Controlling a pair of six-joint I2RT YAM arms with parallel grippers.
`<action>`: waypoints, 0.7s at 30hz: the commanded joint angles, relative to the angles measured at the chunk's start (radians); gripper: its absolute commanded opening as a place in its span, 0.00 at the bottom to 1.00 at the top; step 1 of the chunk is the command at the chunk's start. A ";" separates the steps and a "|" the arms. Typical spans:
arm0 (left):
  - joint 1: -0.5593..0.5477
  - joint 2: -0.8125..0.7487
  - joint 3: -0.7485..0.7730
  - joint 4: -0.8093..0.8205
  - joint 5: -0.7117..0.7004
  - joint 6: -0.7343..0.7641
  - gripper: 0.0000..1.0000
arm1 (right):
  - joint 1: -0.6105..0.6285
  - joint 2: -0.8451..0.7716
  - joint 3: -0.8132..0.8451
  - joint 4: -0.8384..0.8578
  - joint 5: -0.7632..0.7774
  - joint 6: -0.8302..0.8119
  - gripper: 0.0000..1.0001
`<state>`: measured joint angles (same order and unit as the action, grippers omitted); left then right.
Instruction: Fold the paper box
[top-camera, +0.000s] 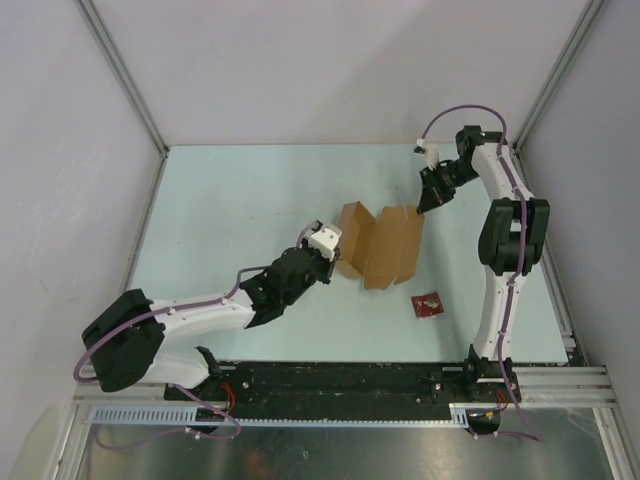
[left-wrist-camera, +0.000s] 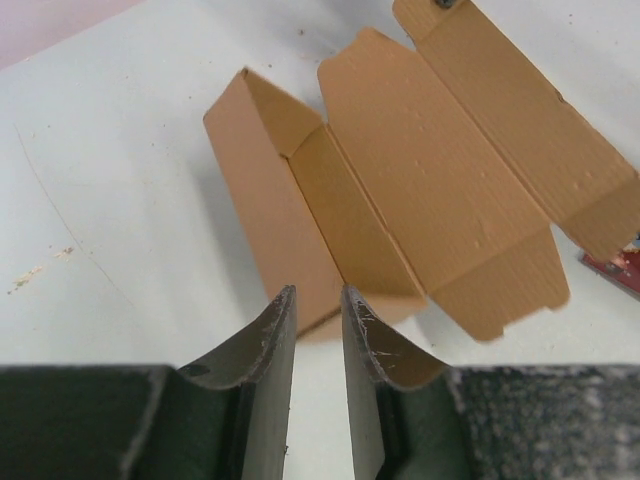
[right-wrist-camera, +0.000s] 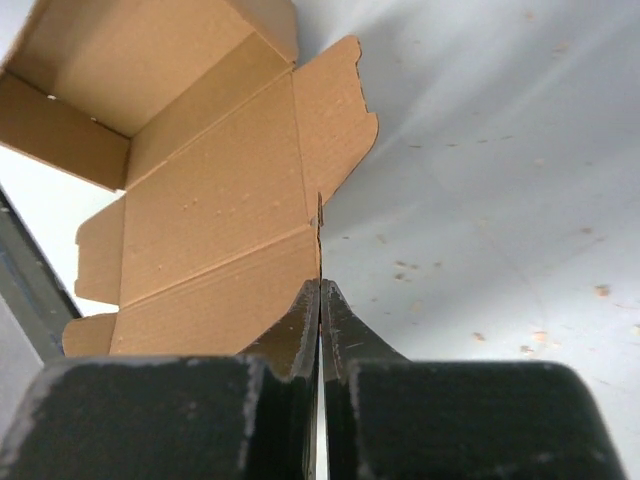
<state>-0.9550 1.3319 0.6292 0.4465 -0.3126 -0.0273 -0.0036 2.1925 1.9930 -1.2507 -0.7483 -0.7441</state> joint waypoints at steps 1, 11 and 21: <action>0.009 -0.049 -0.026 0.034 -0.019 0.001 0.30 | 0.029 0.056 0.148 -0.266 0.140 -0.043 0.00; 0.016 -0.082 -0.063 0.043 -0.013 -0.006 0.30 | 0.134 0.029 0.237 -0.266 0.268 -0.020 0.00; 0.024 -0.134 -0.108 0.043 -0.010 -0.014 0.31 | 0.243 -0.026 0.288 -0.265 0.386 0.011 0.00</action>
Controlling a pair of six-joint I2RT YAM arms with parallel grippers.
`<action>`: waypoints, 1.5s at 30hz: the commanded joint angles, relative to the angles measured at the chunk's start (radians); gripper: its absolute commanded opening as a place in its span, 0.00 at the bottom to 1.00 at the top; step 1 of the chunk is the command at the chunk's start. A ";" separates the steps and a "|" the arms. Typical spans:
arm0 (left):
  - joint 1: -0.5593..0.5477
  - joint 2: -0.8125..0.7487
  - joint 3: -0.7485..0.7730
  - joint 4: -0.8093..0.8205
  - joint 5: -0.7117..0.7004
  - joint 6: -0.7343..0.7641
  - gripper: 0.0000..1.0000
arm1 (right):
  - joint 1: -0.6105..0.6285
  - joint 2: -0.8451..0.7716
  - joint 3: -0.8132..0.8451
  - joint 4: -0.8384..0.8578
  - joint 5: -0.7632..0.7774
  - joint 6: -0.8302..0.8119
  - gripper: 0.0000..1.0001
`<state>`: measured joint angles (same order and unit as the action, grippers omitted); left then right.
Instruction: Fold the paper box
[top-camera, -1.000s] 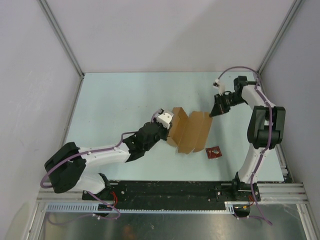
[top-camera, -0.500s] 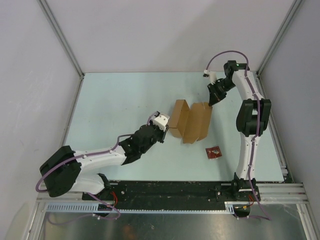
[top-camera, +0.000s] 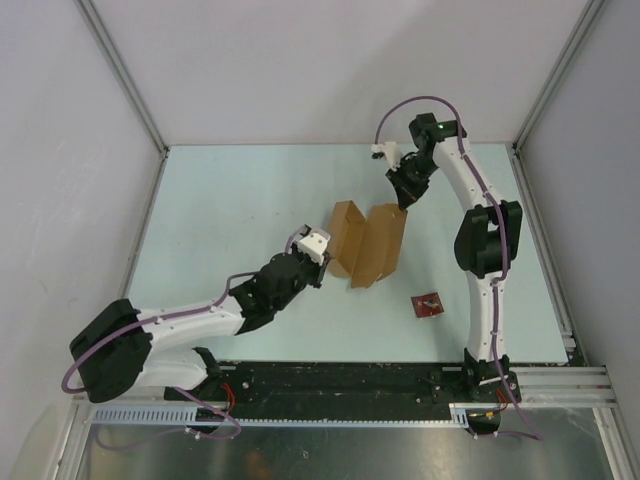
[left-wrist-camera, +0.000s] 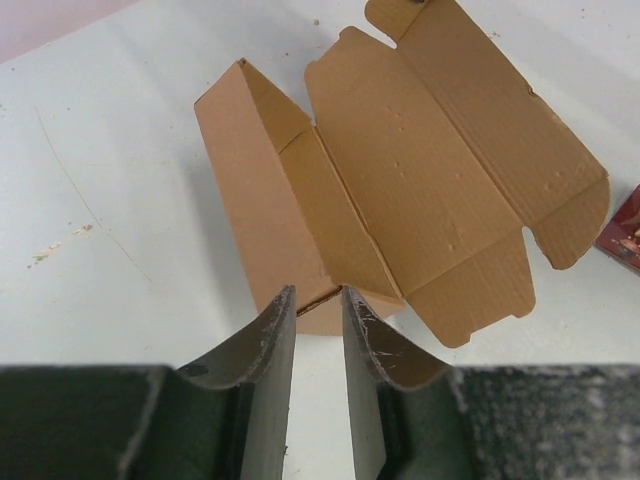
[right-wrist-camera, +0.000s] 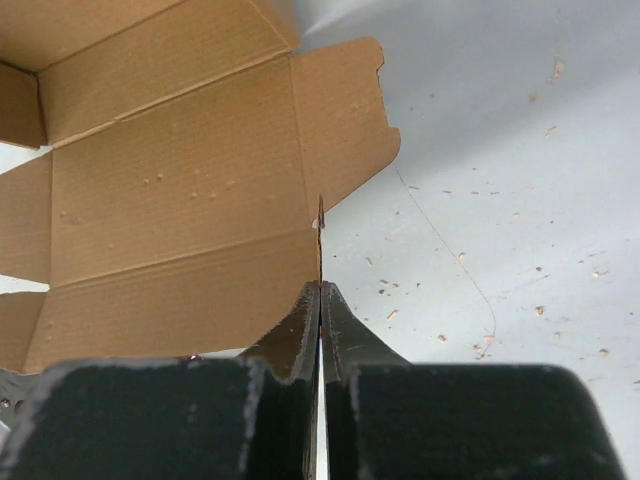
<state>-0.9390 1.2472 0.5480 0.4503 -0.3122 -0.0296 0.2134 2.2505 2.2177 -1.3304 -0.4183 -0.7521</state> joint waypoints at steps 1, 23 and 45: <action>0.008 -0.063 -0.031 0.039 -0.011 -0.013 0.31 | 0.035 -0.088 0.069 -0.185 0.056 0.022 0.00; 0.022 -0.198 -0.134 0.042 -0.039 -0.049 0.33 | 0.193 -0.089 0.264 0.022 -0.017 0.255 0.67; 0.311 -0.278 -0.071 0.070 0.031 -0.182 0.38 | 0.031 -0.342 -0.090 0.372 0.139 0.666 0.80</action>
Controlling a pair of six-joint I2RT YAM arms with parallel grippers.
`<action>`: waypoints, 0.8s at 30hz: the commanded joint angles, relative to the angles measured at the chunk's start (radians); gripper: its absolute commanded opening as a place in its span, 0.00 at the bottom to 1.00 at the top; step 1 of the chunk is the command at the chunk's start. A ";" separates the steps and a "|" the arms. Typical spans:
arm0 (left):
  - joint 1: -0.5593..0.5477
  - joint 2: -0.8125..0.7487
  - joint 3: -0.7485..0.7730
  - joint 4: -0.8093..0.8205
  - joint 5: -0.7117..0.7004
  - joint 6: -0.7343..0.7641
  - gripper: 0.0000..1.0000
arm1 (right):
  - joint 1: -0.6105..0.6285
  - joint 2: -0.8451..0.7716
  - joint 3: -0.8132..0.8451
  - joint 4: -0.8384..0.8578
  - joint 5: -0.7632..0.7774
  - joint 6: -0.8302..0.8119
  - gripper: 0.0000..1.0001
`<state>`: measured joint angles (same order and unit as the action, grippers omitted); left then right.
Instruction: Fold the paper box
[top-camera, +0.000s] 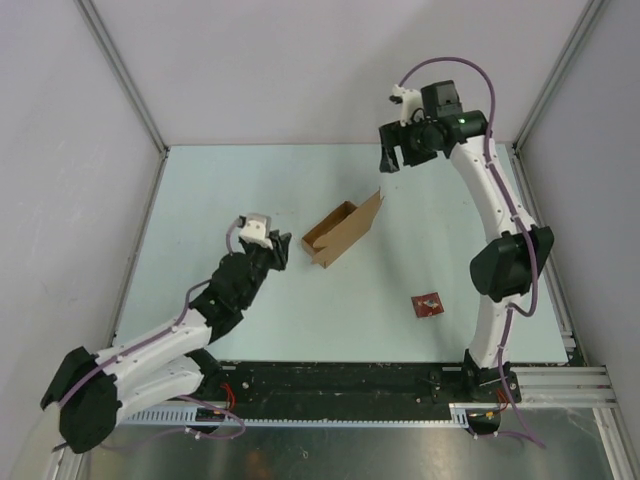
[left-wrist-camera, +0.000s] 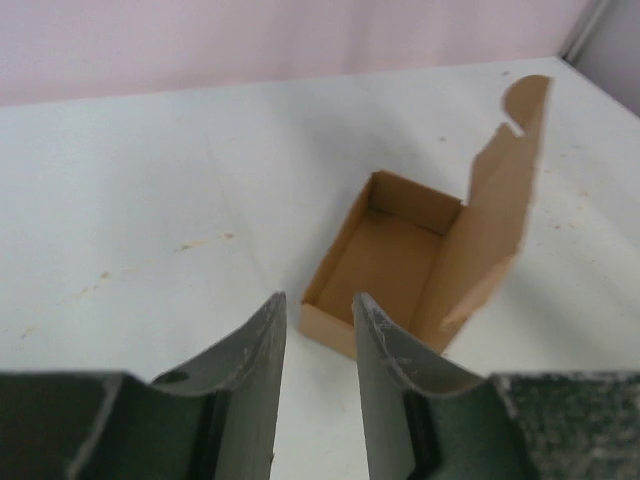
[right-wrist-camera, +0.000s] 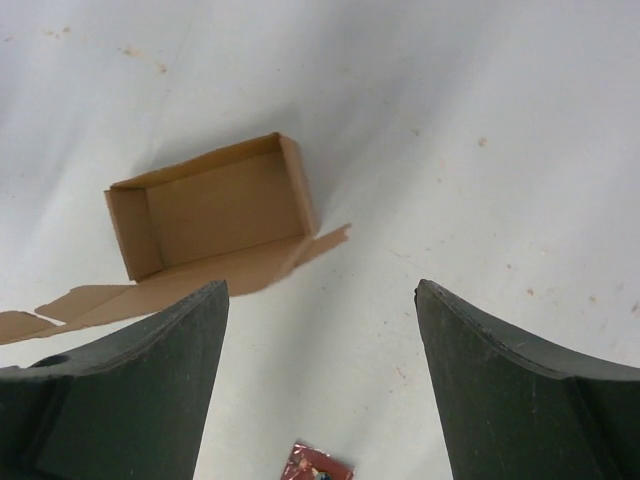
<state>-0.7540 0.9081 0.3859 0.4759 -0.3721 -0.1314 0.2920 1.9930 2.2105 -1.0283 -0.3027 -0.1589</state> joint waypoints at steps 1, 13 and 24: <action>0.158 0.127 0.114 0.044 0.113 -0.092 0.39 | -0.059 -0.100 -0.121 0.088 0.016 0.079 0.80; 0.383 0.820 0.511 0.043 0.449 -0.240 0.31 | -0.128 -0.207 -0.471 0.214 -0.035 0.070 0.74; 0.383 0.962 0.490 0.040 0.495 -0.287 0.13 | -0.163 -0.241 -0.528 0.238 -0.058 0.022 0.74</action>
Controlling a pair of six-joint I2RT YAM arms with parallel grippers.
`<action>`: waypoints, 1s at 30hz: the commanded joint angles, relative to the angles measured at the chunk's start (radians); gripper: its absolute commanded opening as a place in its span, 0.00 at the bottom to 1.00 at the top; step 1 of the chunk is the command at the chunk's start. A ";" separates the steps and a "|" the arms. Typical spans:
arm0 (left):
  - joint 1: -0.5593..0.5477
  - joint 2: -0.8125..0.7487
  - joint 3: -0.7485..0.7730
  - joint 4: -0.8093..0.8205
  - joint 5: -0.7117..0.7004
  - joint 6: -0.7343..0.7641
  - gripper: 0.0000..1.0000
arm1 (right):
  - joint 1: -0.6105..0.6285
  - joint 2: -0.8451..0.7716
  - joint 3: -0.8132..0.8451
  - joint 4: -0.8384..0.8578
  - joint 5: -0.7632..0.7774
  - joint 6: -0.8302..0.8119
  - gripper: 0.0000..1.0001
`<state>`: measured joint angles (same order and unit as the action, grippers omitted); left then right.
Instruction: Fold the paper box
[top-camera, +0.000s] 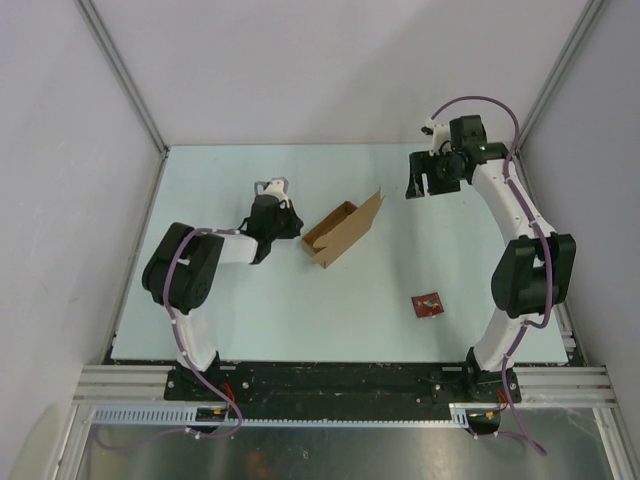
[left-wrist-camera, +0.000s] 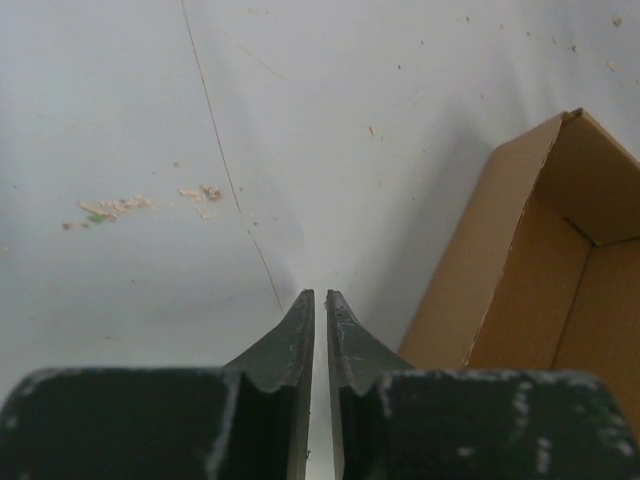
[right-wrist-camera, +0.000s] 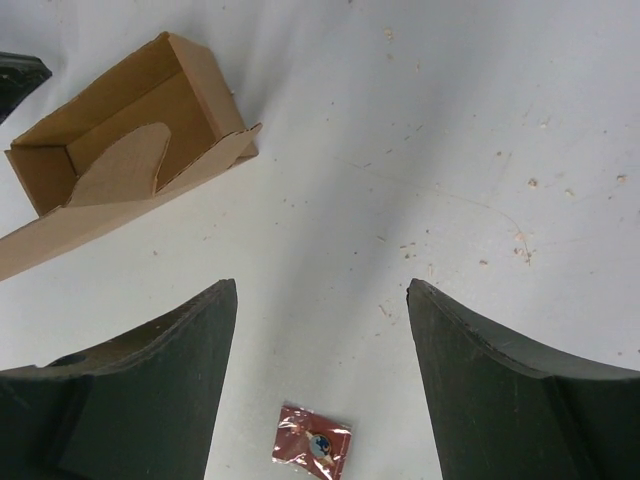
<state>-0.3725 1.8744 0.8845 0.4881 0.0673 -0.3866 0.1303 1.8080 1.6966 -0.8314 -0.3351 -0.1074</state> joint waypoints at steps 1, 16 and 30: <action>0.000 -0.018 -0.018 0.027 0.052 -0.040 0.12 | -0.001 -0.056 -0.017 0.043 -0.024 -0.031 0.74; -0.117 -0.054 -0.119 0.029 0.048 -0.054 0.08 | -0.017 -0.059 -0.035 0.048 -0.041 -0.051 0.73; -0.255 -0.081 -0.187 0.086 0.028 -0.098 0.08 | -0.069 -0.055 -0.071 0.057 -0.051 -0.055 0.73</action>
<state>-0.5873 1.8008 0.6975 0.5610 0.0822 -0.4480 0.0795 1.7855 1.6321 -0.8009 -0.3664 -0.1516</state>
